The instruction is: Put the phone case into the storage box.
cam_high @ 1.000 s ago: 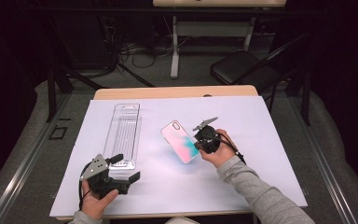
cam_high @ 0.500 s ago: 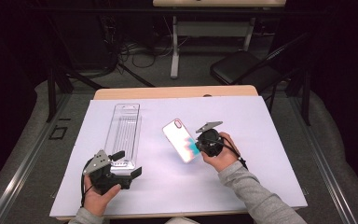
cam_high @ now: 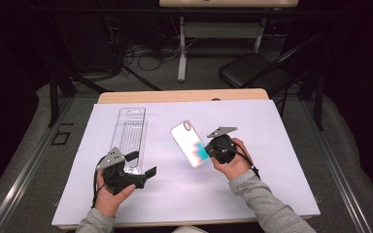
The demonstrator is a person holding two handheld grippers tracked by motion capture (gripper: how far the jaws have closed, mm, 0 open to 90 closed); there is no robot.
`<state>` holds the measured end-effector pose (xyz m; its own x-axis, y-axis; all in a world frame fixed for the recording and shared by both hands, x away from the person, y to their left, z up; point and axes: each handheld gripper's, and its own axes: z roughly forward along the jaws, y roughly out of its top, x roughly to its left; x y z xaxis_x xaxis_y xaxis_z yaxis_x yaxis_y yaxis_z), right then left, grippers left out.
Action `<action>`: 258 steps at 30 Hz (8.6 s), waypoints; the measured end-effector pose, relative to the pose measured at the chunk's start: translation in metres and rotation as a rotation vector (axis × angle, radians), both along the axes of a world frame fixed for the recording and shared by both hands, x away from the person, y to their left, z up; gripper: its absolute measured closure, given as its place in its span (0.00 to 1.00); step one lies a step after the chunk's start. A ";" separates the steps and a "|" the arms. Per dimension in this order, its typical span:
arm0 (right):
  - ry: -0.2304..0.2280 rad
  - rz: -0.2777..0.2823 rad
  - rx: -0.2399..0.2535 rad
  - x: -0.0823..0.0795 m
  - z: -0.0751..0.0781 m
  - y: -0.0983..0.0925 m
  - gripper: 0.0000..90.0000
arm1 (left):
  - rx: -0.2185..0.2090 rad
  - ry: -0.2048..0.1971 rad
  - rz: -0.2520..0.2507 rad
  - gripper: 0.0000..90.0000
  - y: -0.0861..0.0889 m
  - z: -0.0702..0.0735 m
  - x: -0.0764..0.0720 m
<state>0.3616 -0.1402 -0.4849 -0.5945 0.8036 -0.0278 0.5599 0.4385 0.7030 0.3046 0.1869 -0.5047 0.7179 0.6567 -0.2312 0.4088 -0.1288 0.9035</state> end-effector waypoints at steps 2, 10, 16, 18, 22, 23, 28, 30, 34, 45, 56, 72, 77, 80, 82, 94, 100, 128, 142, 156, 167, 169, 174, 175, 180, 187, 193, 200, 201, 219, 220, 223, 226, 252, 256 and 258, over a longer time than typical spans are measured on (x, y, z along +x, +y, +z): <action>-0.002 -0.002 0.007 -0.001 0.000 0.000 0.98 | 0.000 0.000 0.001 0.05 -0.004 0.002 0.002; -0.011 -0.004 0.028 -0.003 -0.001 -0.001 0.98 | -0.016 0.008 -0.001 0.05 -0.016 0.010 0.011; -0.021 -0.007 0.038 -0.005 0.001 -0.002 0.98 | -0.037 0.000 0.009 0.12 -0.021 0.017 0.020; -0.023 -0.009 0.039 -0.006 0.001 -0.002 0.98 | -0.039 -0.002 0.012 0.14 -0.022 0.018 0.021; -0.035 -0.009 0.044 -0.007 0.001 -0.002 0.98 | -0.044 0.009 0.020 0.17 -0.025 0.020 0.026; -0.037 -0.009 0.043 -0.008 0.001 -0.002 0.98 | -0.048 0.011 0.022 0.17 -0.026 0.020 0.027; -0.051 -0.010 0.054 -0.010 0.001 -0.002 0.98 | -0.059 0.027 0.024 0.18 -0.030 0.022 0.033; -0.054 -0.012 0.058 -0.010 0.000 -0.002 0.98 | -0.068 0.035 0.030 0.21 -0.031 0.023 0.035; -0.065 -0.014 0.062 -0.012 0.000 -0.002 0.98 | -0.103 0.071 0.021 0.25 -0.035 0.023 0.041; -0.096 -0.018 0.065 -0.016 0.000 -0.002 0.98 | -0.140 0.106 0.006 0.31 -0.041 0.024 0.049; -0.118 -0.011 0.062 -0.018 0.000 -0.001 0.98 | -0.178 0.140 -0.006 0.36 -0.044 0.023 0.053; -0.118 -0.007 0.072 -0.020 -0.001 0.001 0.98 | -0.253 0.271 0.029 0.47 -0.045 0.017 0.059; -0.119 -0.005 0.073 -0.020 -0.002 0.001 0.98 | -0.288 0.302 0.039 0.51 -0.046 0.016 0.061; -0.120 -0.003 0.075 -0.020 -0.002 0.002 0.98 | -0.295 0.318 0.043 0.53 -0.047 0.014 0.063; -0.120 -0.003 0.077 -0.021 -0.002 0.002 0.98 | -0.301 0.330 0.042 0.55 -0.048 0.013 0.064; -0.119 0.010 0.082 -0.023 -0.002 0.004 0.98 | -0.307 0.342 0.032 0.59 -0.050 0.011 0.065; -0.114 0.024 0.085 -0.025 -0.003 0.009 0.98 | -0.301 0.343 0.029 0.62 -0.052 0.010 0.064; -0.102 0.036 0.097 -0.025 -0.005 0.010 0.98 | -0.317 0.361 0.031 0.81 -0.049 0.006 0.065; -0.095 0.040 0.104 -0.025 -0.006 0.010 0.98 | -0.338 0.371 0.030 0.85 -0.048 0.005 0.065; -0.096 0.039 0.112 -0.025 -0.007 0.010 0.98 | -0.371 0.397 0.033 0.88 -0.047 0.004 0.065; -0.100 0.042 0.110 -0.025 -0.008 0.010 0.97 | -0.382 0.406 0.034 0.89 -0.047 0.004 0.064; -0.100 0.044 0.109 -0.025 -0.008 0.010 0.97 | -0.383 0.408 0.032 0.89 -0.046 0.004 0.064; -0.102 0.044 0.113 -0.024 -0.009 0.010 0.97 | -0.386 0.409 0.032 0.90 -0.047 0.004 0.064; -0.099 0.044 0.111 -0.024 -0.009 0.010 0.97 | -0.386 0.408 0.031 0.90 -0.047 0.005 0.064; -0.099 0.044 0.113 -0.024 -0.009 0.011 0.97 | -0.387 0.411 0.029 0.90 -0.046 0.005 0.064; -0.095 0.044 0.114 -0.024 -0.010 0.011 0.97 | -0.390 0.411 0.028 0.90 -0.046 0.005 0.064; -0.096 0.045 0.115 -0.024 -0.010 0.011 0.97 | -0.389 0.412 0.027 0.90 -0.046 0.005 0.064; -0.093 0.047 0.119 -0.024 -0.010 0.011 0.97 | -0.390 0.413 0.028 0.90 -0.046 0.005 0.064; -0.094 0.046 0.119 -0.024 -0.010 0.011 0.97 | -0.391 0.413 0.029 0.90 -0.046 0.005 0.064; -0.079 0.054 0.143 -0.023 -0.010 0.010 0.97 | -0.394 0.417 0.026 0.91 -0.044 0.005 0.064; -0.080 0.055 0.144 -0.023 -0.010 0.010 0.96 | -0.395 0.417 0.026 0.91 -0.044 0.005 0.064; -0.076 0.057 0.150 -0.022 -0.010 0.009 0.96 | -0.396 0.416 0.027 0.91 -0.044 0.005 0.064; -0.074 0.057 0.160 -0.022 -0.010 0.009 0.94 | -0.391 0.414 0.027 0.91 -0.043 0.006 0.064; -0.084 0.095 0.194 -0.027 -0.003 0.004 0.80 | -0.340 0.370 0.038 0.91 -0.037 0.010 0.062; -0.087 0.106 0.201 -0.027 -0.001 0.003 0.77 | -0.326 0.353 0.032 0.91 -0.035 0.011 0.062; -0.086 0.112 0.209 -0.028 0.000 0.002 0.74 | -0.318 0.342 0.027 0.91 -0.034 0.012 0.061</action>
